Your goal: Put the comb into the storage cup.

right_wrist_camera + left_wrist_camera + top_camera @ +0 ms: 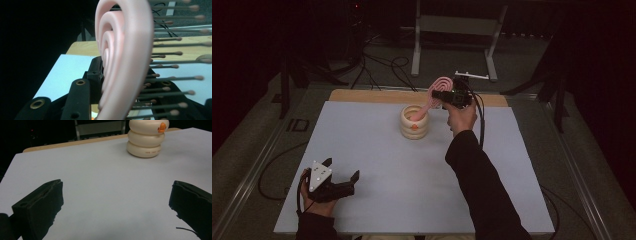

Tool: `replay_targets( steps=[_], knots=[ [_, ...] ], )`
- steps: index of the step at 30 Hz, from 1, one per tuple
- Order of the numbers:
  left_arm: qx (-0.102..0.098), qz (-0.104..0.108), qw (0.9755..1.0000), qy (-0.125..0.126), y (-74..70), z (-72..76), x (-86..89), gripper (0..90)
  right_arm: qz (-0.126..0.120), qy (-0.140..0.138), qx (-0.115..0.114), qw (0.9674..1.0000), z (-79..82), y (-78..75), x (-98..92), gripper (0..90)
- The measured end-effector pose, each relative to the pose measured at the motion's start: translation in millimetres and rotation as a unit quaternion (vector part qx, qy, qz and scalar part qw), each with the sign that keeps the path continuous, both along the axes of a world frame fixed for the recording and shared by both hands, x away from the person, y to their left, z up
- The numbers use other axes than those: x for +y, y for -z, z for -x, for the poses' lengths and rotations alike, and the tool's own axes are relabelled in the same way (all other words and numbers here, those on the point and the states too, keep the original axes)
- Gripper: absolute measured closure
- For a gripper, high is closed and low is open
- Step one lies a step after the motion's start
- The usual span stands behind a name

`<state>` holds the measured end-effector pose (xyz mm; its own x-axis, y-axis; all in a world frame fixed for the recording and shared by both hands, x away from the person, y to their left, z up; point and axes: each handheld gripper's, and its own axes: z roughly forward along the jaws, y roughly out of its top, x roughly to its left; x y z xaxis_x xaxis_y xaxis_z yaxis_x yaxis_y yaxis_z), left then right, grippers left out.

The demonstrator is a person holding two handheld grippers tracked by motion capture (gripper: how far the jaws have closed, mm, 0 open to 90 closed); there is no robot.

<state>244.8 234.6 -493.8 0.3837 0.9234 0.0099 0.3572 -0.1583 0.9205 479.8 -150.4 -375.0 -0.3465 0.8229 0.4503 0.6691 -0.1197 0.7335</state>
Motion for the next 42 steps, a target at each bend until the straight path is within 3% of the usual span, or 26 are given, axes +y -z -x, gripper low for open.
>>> replay_targets(
  steps=[42],
  knots=[
    [0.001,0.000,1.0000,0.001,0.2,-0.1,0.0,0.2,0.007,-0.008,0.012,0.9999,-2.0,14.4,15.0,63.7]
  ],
)
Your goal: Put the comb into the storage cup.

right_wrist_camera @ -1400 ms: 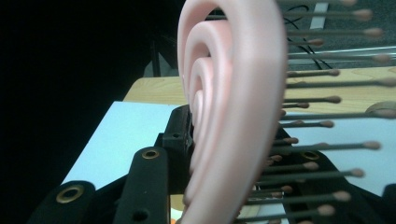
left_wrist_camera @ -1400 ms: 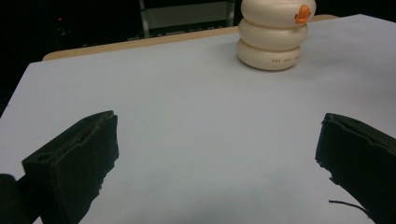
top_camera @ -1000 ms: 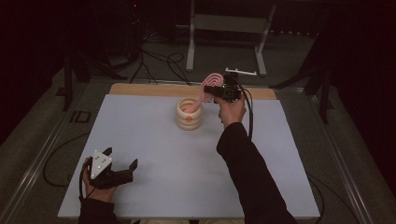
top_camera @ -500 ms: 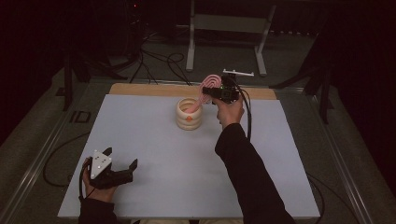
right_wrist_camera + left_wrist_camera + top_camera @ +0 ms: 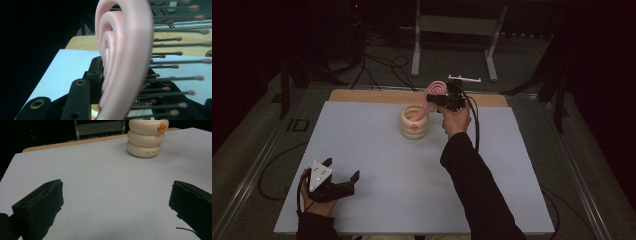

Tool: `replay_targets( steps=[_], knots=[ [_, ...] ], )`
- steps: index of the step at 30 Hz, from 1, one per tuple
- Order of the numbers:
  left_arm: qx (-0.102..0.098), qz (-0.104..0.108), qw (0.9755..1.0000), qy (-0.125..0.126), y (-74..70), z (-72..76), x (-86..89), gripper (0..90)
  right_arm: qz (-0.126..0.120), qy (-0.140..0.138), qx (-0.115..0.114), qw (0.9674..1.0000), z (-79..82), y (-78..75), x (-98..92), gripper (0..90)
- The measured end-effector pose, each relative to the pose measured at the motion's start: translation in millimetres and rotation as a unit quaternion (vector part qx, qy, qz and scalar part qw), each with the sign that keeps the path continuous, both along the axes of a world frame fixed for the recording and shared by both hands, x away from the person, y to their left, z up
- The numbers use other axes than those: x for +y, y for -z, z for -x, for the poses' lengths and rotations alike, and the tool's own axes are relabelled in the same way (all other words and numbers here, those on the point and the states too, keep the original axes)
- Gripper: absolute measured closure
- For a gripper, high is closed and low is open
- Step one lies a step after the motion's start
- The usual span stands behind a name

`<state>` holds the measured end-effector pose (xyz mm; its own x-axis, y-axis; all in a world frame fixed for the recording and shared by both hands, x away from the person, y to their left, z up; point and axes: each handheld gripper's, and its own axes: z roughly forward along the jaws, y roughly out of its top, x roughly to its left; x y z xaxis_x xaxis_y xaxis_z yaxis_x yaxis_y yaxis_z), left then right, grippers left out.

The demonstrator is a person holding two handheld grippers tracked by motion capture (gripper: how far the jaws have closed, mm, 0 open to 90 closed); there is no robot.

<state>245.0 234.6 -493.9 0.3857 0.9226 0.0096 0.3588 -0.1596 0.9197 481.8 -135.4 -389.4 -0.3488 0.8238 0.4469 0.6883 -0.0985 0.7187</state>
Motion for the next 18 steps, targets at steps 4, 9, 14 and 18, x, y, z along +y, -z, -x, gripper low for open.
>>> replay_targets(
  steps=[4,9,14,18],
  knots=[
    [0.000,0.001,1.0000,0.000,0.0,0.0,0.3,0.2,0.002,0.000,-0.002,1.0000,0.1,0.6,1.8,63.7],
    [-0.001,0.001,1.0000,0.000,-0.1,0.2,0.2,0.2,0.011,-0.001,-0.001,0.9999,0.2,2.0,4.7,63.7],
    [-0.001,0.001,1.0000,0.000,-0.2,0.3,0.3,0.2,0.012,-0.001,-0.001,0.9999,-0.2,3.1,7.0,63.7],
    [-0.001,0.001,1.0000,-0.001,-0.3,0.3,0.5,0.2,0.013,-0.002,-0.001,0.9999,0.0,4.7,9.1,63.7]
  ],
)
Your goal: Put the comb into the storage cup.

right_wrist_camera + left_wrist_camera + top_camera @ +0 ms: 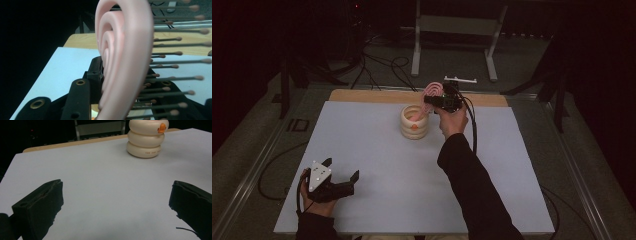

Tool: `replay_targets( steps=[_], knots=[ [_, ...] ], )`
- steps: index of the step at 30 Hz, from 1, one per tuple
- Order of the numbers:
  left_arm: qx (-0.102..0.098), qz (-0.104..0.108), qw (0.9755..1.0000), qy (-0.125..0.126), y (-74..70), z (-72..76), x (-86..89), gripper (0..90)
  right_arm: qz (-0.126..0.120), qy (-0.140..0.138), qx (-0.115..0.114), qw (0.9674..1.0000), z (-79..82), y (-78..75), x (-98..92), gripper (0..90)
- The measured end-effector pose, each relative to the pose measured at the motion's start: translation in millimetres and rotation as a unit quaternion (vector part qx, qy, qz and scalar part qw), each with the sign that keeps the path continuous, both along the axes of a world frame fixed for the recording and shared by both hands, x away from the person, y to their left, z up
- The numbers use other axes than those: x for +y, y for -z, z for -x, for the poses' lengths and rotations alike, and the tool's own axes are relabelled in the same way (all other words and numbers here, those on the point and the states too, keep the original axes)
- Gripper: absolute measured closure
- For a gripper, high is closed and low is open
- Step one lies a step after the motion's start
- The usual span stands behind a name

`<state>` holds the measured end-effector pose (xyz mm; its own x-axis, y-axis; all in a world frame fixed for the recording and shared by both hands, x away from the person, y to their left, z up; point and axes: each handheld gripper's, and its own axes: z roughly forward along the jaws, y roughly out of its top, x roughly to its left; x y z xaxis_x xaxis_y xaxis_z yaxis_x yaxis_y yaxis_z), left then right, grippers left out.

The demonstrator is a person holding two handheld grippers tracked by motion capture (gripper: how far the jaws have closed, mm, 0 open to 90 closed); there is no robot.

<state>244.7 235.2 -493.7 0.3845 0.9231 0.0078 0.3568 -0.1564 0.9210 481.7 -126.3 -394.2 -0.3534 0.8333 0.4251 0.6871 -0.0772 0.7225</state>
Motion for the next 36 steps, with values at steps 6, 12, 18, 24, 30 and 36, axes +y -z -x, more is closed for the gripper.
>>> replay_targets(
  steps=[6,12,18,24,30,36],
  knots=[
    [0.000,0.000,1.0000,0.000,-0.1,0.1,0.1,0.2,0.007,-0.004,0.003,1.0000,0.1,3.3,5.2,63.7],
    [0.000,0.000,1.0000,0.000,-0.1,0.1,-0.1,0.2,0.018,-0.009,0.003,0.9998,-0.2,7.0,11.2,63.7],
    [-0.001,-0.001,1.0000,0.000,-0.1,0.2,0.2,0.2,0.018,-0.012,0.006,0.9997,-0.8,9.9,14.7,63.7],
    [-0.001,-0.001,1.0000,0.001,-0.2,0.2,0.0,0.2,0.018,-0.014,0.006,0.9997,-1.2,10.7,15.7,63.6],
    [0.000,-0.001,1.0000,0.001,0.2,-0.1,-0.8,0.2,0.014,-0.010,0.007,0.9998,-1.7,11.7,17.8,63.6],
    [0.001,-0.001,1.0000,0.002,0.4,-0.1,-1.1,0.2,0.016,-0.010,0.006,0.9998,-1.8,11.1,18.7,63.6]
  ],
)
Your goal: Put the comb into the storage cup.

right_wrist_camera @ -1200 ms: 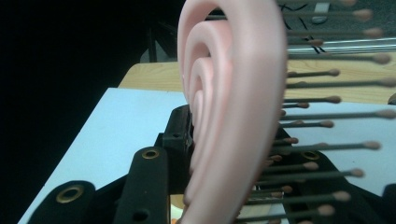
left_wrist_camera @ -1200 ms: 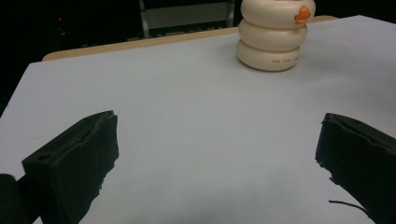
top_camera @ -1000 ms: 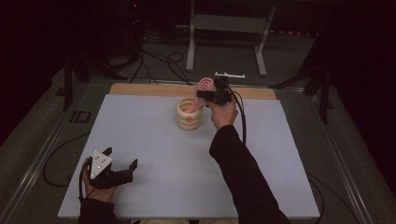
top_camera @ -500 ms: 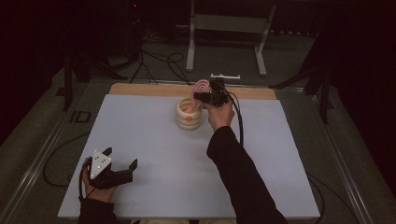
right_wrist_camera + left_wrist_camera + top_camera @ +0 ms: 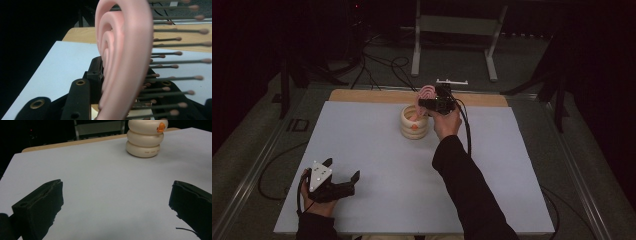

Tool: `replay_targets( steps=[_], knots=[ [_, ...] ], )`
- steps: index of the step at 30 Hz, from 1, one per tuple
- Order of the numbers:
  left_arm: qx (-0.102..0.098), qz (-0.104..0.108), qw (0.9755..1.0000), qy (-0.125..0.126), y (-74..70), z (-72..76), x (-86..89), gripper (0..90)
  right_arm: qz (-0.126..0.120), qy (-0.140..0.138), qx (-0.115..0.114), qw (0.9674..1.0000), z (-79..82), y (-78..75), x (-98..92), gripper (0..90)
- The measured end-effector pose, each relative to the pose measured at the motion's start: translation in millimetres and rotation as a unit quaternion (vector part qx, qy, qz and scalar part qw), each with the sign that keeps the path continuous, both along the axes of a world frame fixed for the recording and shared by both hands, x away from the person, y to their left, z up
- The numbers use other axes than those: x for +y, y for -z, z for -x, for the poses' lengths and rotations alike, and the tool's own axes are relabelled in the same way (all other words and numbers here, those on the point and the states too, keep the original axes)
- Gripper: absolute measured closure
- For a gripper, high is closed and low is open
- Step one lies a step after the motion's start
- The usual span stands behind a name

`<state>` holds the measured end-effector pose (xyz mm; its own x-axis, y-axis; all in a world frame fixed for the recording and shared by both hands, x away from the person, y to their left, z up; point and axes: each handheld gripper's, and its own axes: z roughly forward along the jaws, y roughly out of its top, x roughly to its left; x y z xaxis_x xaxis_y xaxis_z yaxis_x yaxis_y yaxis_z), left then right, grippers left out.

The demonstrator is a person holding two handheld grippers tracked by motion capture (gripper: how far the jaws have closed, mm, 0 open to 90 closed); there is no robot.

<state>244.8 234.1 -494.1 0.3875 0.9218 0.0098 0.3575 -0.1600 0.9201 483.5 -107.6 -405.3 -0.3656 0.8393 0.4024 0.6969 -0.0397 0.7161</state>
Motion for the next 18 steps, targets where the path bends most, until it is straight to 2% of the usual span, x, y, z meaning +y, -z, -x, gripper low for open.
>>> replay_targets(
  steps=[18],
  knots=[
    [0.000,0.001,1.0000,0.000,-0.1,0.1,0.3,0.2,0.007,0.004,0.000,1.0000,0.2,-0.2,1.0,63.6]
  ],
)
